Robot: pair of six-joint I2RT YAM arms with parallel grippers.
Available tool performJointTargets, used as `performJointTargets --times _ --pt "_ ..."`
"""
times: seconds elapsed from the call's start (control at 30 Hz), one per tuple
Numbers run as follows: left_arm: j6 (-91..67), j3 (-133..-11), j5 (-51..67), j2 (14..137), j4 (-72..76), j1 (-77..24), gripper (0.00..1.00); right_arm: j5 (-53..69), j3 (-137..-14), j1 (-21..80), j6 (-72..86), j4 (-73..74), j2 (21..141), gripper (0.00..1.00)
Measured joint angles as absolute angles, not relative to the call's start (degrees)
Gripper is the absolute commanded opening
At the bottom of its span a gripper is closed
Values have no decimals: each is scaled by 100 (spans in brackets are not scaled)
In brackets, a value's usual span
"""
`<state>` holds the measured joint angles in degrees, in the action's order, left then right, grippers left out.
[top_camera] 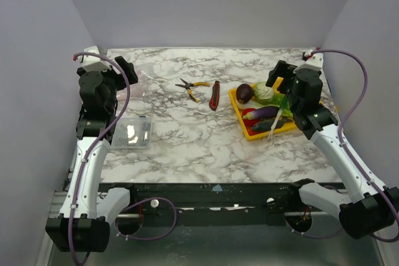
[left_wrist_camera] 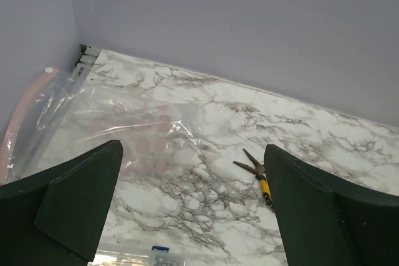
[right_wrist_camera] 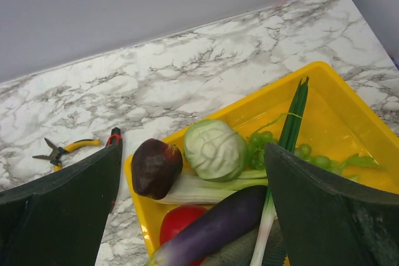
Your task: Place the food in the zip-top bag and seal the zipper
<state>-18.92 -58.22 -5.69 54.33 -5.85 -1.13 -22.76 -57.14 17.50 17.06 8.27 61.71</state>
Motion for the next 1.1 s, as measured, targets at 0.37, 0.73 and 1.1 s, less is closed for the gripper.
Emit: performJointTargets --times 0.37,0.73,1.1 --pt "-2132 -6331 -764 6956 -1398 -106 99 -2180 -5714 1750 1824 910 6090 100" --pt "-2971 -8689 -3 10003 -2545 674 98 -1420 -5662 1750 2108 1009 6023 100" --pt "-3098 -10392 1129 11780 -3457 729 98 -1253 -5487 1750 2115 1044 5876 100"
